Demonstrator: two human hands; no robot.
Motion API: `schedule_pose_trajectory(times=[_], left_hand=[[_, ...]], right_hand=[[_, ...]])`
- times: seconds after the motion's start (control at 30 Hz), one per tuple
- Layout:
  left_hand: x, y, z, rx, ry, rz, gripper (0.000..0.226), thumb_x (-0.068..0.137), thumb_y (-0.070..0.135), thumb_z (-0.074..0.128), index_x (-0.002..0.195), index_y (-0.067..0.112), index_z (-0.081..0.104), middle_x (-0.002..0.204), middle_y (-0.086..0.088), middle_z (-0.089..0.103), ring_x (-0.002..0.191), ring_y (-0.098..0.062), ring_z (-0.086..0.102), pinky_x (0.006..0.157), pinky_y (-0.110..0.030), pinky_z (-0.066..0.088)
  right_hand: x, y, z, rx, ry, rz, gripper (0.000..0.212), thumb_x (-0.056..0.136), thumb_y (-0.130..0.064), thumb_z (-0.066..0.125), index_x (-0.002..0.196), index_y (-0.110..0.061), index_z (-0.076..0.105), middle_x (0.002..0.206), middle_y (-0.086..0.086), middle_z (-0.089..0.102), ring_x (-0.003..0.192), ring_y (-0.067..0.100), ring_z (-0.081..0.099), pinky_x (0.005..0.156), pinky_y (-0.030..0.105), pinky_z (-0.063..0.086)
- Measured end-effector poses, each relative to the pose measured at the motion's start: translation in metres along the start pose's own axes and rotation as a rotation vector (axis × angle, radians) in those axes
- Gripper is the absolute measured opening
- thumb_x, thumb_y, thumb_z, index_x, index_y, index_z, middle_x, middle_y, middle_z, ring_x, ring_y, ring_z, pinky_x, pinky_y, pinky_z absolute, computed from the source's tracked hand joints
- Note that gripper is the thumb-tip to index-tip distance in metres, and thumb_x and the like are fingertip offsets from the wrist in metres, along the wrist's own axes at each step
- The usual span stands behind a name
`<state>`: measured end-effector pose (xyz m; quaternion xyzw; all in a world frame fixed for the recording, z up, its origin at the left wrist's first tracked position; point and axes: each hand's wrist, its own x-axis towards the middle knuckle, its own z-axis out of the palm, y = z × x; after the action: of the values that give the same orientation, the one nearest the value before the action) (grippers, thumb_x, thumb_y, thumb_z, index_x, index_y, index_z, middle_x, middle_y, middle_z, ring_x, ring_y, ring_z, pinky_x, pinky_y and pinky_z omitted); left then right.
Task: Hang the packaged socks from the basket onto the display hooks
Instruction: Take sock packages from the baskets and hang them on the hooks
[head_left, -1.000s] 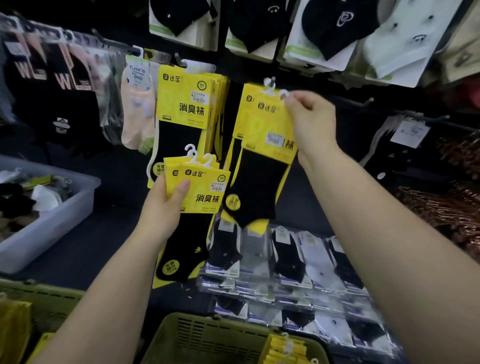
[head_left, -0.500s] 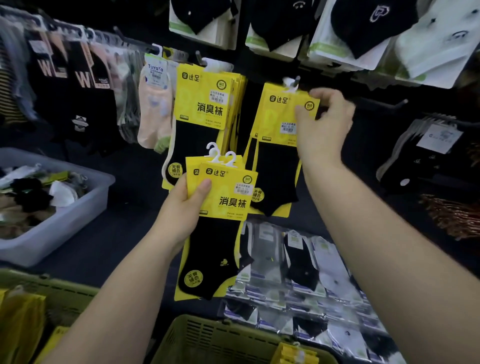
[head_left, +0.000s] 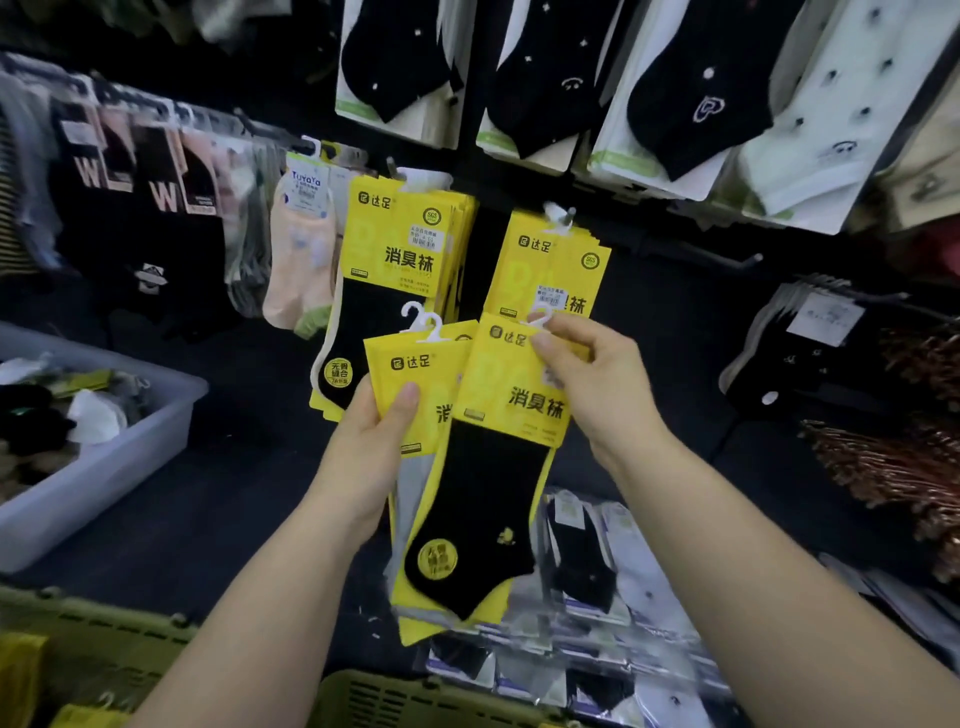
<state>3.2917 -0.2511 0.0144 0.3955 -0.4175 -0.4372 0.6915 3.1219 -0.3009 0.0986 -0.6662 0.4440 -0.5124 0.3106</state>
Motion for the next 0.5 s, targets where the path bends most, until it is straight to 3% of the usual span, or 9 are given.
schedule_pose_trajectory(times=[0.17, 0.27, 0.37, 0.5], left_hand=[[0.003, 0.007, -0.014, 0.164, 0.092, 0.087, 0.019, 0.099, 0.024, 0.047, 0.105, 0.039, 0.058, 0.106, 0.01, 0.071, 0.097, -0.008, 0.068, 0.08, -0.027, 0.051], [0.003, 0.006, -0.019, 0.232, 0.102, 0.083, 0.018, 0.099, 0.027, 0.047, 0.101, 0.041, 0.058, 0.099, 0.013, 0.072, 0.09, -0.005, 0.069, 0.074, -0.025, 0.05], [0.003, 0.002, -0.022, 0.253, 0.093, 0.063, 0.016, 0.098, 0.028, 0.048, 0.099, 0.04, 0.06, 0.093, 0.017, 0.073, 0.085, -0.002, 0.07, 0.072, -0.025, 0.05], [0.003, 0.0, -0.021, 0.258, 0.057, 0.032, 0.015, 0.097, 0.031, 0.049, 0.096, 0.041, 0.06, 0.095, 0.017, 0.073, 0.086, -0.004, 0.07, 0.078, -0.033, 0.051]], right_hand=[[0.037, -0.026, -0.021, -0.004, 0.244, -0.105, 0.016, 0.093, -0.02, 0.057, 0.083, -0.032, 0.063, 0.081, -0.013, 0.06, 0.054, -0.009, 0.049, 0.057, 0.008, 0.043], [0.06, -0.038, -0.019, -0.067, 0.216, -0.094, 0.011, 0.094, -0.024, 0.056, 0.086, -0.029, 0.061, 0.09, -0.013, 0.061, 0.064, -0.005, 0.055, 0.061, 0.015, 0.045], [0.076, -0.041, -0.009, -0.103, 0.21, -0.075, 0.012, 0.093, -0.021, 0.057, 0.084, -0.025, 0.064, 0.086, -0.015, 0.06, 0.076, 0.001, 0.054, 0.073, 0.023, 0.048], [0.079, -0.036, 0.006, -0.109, 0.308, -0.09, 0.009, 0.089, -0.018, 0.063, 0.086, -0.019, 0.072, 0.081, -0.012, 0.064, 0.068, 0.004, 0.057, 0.061, 0.012, 0.046]])
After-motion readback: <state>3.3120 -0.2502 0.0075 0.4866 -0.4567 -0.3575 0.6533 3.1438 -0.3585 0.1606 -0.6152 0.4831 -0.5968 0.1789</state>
